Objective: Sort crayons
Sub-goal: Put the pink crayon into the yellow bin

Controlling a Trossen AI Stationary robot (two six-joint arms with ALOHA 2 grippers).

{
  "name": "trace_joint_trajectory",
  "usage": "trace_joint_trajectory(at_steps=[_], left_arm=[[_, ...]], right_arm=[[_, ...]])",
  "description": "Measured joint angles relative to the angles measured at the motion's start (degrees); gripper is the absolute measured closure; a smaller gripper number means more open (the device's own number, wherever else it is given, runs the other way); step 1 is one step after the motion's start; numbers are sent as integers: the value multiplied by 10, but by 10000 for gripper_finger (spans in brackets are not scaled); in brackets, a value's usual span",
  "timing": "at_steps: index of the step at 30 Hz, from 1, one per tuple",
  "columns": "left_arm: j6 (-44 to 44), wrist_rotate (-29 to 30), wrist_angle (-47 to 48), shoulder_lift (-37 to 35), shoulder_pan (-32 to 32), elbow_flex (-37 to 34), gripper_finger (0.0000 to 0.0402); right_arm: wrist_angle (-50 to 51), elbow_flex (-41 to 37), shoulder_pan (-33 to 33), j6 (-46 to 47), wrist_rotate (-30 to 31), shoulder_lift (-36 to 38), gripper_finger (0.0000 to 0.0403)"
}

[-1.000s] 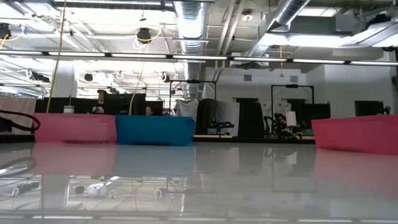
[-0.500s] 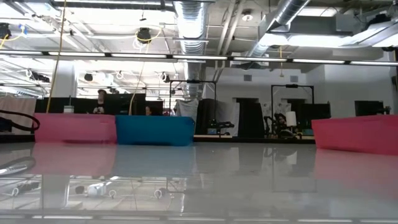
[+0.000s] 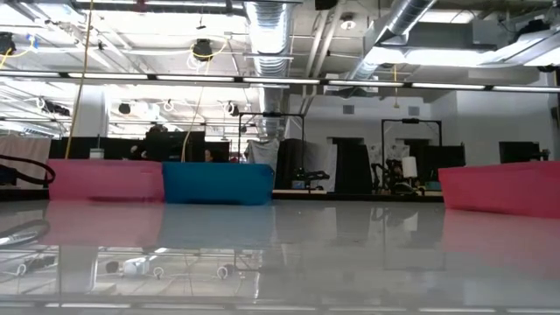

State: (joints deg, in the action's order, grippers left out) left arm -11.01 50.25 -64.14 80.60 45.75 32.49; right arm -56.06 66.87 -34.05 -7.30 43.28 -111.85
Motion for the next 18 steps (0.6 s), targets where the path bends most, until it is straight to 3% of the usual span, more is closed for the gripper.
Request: trace_joint_trajectory(at_steps=[11, 18], left_arm=[[38, -9, 13, 0, -12, 0, 401], [43, -10, 13, 0, -12, 0, 401]], right_arm=[[84, 0, 16, 129, -34, 0, 276], [125, 0, 50, 177, -71, 0, 218]])
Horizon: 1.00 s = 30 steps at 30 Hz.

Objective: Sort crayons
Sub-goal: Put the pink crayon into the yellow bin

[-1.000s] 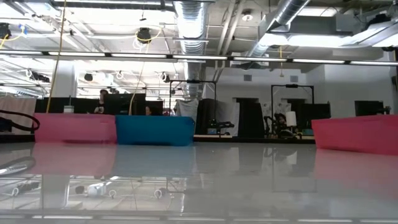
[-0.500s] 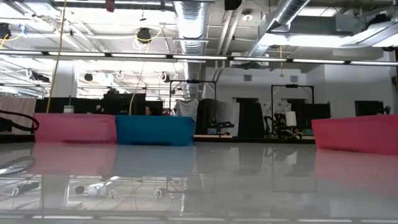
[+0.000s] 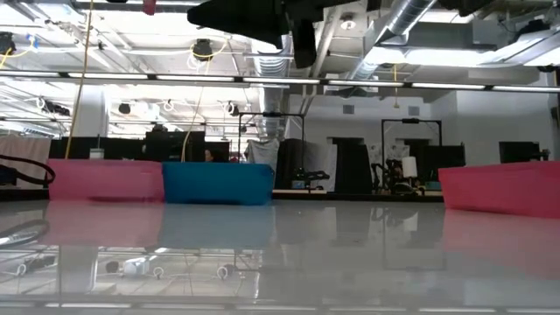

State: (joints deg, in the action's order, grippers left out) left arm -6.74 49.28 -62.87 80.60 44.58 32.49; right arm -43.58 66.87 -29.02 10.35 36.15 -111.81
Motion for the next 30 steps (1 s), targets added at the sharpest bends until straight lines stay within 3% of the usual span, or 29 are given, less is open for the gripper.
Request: trace_joint_trajectory(at_steps=[5, 11, 16, 24, 27, 30], left_arm=[[1, 0, 0, 0, 0, 0, 401], [-1, 0, 0, 0, 0, 0, 401], [-1, 0, 0, 0, -1, 0, 401], [-1, 0, 0, 0, -4, 0, 401], [-1, 1, 0, 0, -4, 0, 401], [-1, 1, 0, 0, -4, 0, 401]], right_arm=[[-1, 0, 0, -3, -1, 0, 186], [-4, 0, -1, -3, -5, 0, 177], [-5, 17, 14, -6, -51, 0, 177], [107, 87, 30, -33, -64, 0, 179], [143, 100, 30, -33, -63, 0, 205], [149, 101, 28, -33, -63, 0, 279]])
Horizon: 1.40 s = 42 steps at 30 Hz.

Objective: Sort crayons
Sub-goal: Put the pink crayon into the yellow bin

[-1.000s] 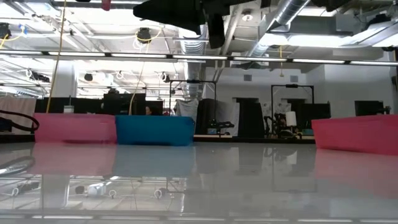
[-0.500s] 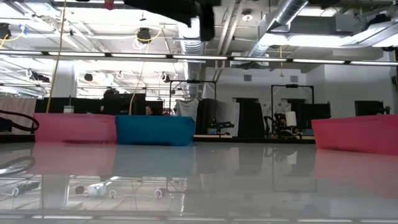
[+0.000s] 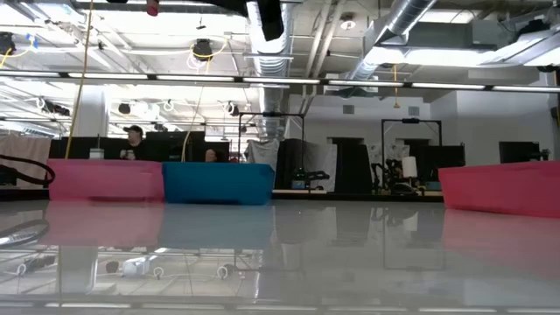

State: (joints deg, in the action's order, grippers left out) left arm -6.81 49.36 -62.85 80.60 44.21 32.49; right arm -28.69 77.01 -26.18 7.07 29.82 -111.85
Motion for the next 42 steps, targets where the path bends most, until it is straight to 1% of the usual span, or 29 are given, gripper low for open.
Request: trace_joint_trajectory(at_steps=[2, 3, 4, 12, 17, 22, 27, 29, 31, 33, 35, 36, 39, 42], left_arm=[[0, 2, 0, 0, 0, 0, 401], [0, 4, 0, 0, 0, 0, 401], [0, 4, 0, 0, 0, 0, 401], [6, 11, 4, 0, 0, 0, 401], [-8, 25, 11, 0, 10, 0, 390], [-45, 39, 10, 0, 39, 0, 341], [-92, 41, 10, 0, 72, 0, 272], [-107, 58, 11, 0, 86, 0, 243], [-110, 93, 24, 0, 101, 0, 214], [-92, 146, 48, 0, 115, 0, 189], [-53, 195, 73, 0, 126, 0, 171], [-28, 211, 91, 0, 130, 0, 165], [43, 217, 146, 0, 140, 0, 158], [133, 201, 204, 0, 147, 0, 157]], right_arm=[[0, 0, -1, 0, 0, 0, 348], [0, 0, -1, -2, 0, 0, 375], [-1, 0, -1, -1, 0, 0, 385], [2, 0, -1, 17, 4, 0, 397], [23, 0, -5, 30, 41, 0, 399], [44, 0, -16, 35, 62, 0, 400], [51, 0, -26, 36, 63, 2, 400], [60, 0, -30, 40, 63, 2, 401], [86, 1, -34, 65, 63, 2, 401], [125, 1, -39, 102, 63, 2, 401], [166, 1, -45, 148, 63, 2, 401], [187, 1, -49, 174, 63, 2, 400], [257, 1, -60, 272, 63, 3, 400], [353, 1, -74, 389, 58, 15, 399]])
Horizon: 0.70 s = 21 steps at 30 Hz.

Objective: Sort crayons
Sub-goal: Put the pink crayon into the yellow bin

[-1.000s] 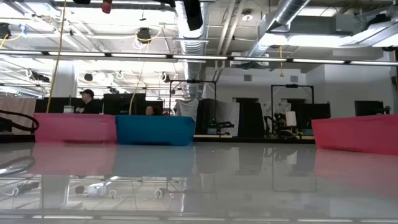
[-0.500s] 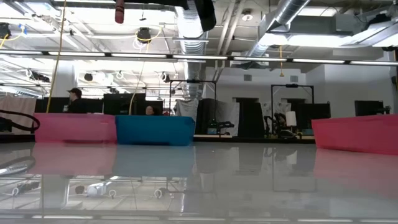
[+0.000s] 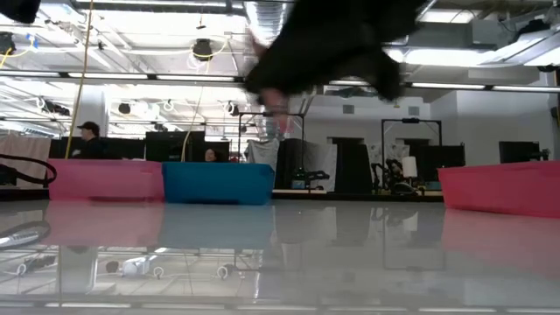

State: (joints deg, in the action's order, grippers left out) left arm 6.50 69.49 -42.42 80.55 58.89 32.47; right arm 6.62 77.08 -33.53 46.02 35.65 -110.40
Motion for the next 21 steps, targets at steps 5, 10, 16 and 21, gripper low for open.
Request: trace_joint_trajectory(at_steps=[5, 10, 16, 21], left_arm=[[151, -18, 87, 0, 3, 0, 157], [275, -46, 153, 0, 3, 0, 157], [374, -90, 211, 0, 3, 0, 157], [402, -92, 223, 0, 3, 0, 157]], right_arm=[[166, 0, -30, 185, -3, 51, 399], [319, 0, -72, 312, -28, 116, 398], [524, 0, -138, 524, -58, 168, 398], [667, 0, -195, 709, -150, 174, 398]])
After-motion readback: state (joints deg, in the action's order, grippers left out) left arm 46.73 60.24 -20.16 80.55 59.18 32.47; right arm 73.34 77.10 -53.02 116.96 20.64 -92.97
